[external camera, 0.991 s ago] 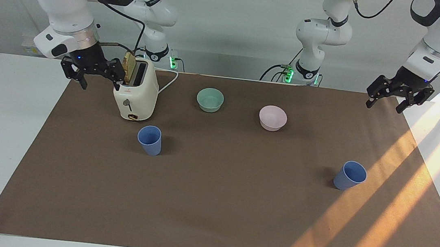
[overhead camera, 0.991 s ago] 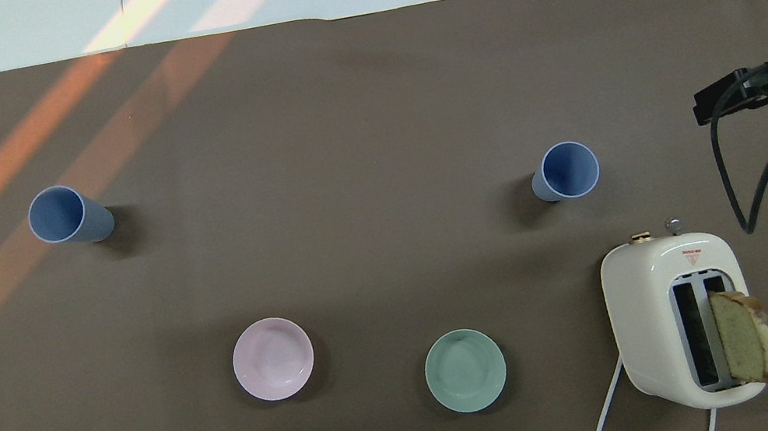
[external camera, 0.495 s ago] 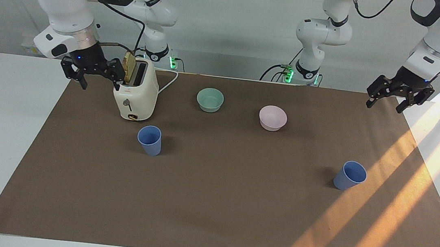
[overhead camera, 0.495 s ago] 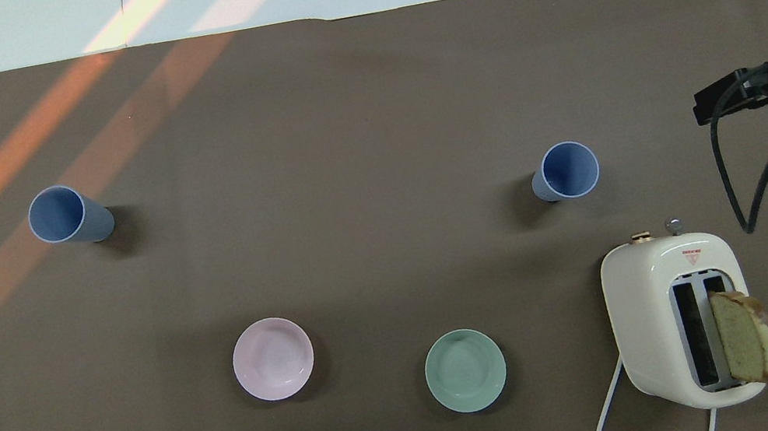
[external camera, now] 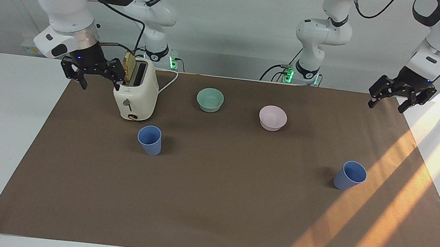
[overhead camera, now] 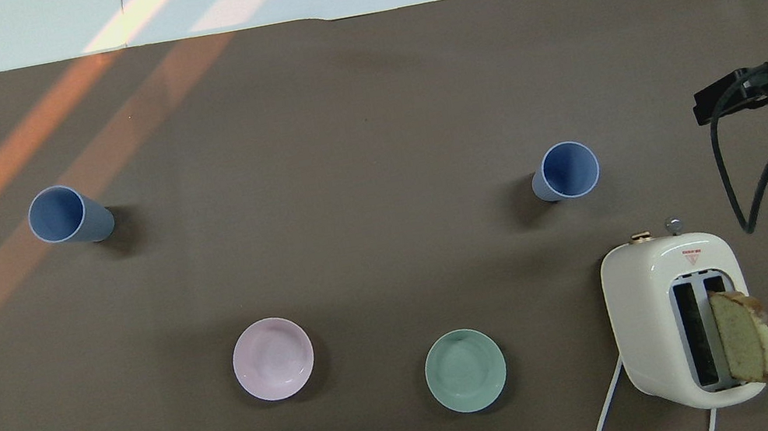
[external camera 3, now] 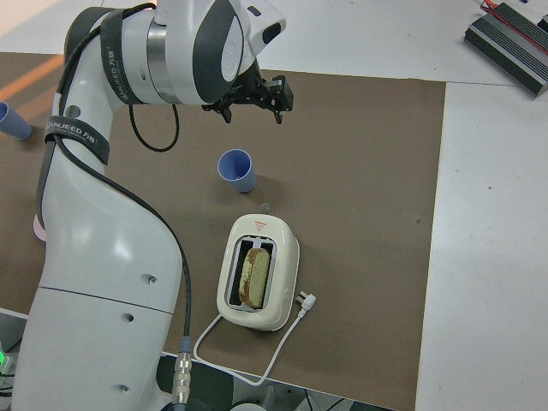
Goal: Stack blue cups with both arms
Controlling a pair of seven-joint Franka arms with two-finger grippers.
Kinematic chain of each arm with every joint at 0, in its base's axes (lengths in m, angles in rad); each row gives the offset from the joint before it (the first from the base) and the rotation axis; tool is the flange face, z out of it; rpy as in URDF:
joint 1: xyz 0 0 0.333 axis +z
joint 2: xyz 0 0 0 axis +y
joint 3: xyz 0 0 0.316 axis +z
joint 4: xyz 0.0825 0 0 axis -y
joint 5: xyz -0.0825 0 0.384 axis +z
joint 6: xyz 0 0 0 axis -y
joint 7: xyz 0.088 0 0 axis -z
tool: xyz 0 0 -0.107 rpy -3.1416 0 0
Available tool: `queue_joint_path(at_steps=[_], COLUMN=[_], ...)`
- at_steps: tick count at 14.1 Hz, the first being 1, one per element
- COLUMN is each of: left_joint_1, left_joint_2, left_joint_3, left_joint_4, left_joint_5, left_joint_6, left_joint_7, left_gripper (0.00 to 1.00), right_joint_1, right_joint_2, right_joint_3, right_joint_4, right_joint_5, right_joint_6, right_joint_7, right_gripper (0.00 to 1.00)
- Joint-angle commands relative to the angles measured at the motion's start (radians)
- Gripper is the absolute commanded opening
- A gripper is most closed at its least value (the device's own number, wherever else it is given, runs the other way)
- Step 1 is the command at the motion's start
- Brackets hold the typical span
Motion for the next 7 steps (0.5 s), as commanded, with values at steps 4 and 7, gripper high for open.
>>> queue_joint_path(at_steps=[4, 7], left_joint_1=[0.007, 0.008], left_joint_2=[-0.014, -0.012], left_joint_3=[-0.004, -0.001], left_joint_4=[-0.006, -0.006], left_joint_5=[-0.001, -0.001], left_joint_6=[-0.005, 0.007], left_joint_7=[0.001, 0.004], left_gripper=[1.0, 1.0], right_joint_1=[-0.016, -0.016], right_joint_2=[-0.013, -0.013], right_joint_3=[0.009, 0.009], right_joint_4=[-0.017, -0.017], right_joint_5=[0.01, 0.01], right_joint_6=[0.012, 0.012], right_joint_7=[-0.013, -0.013], right_gripper=[1.0, 1.0])
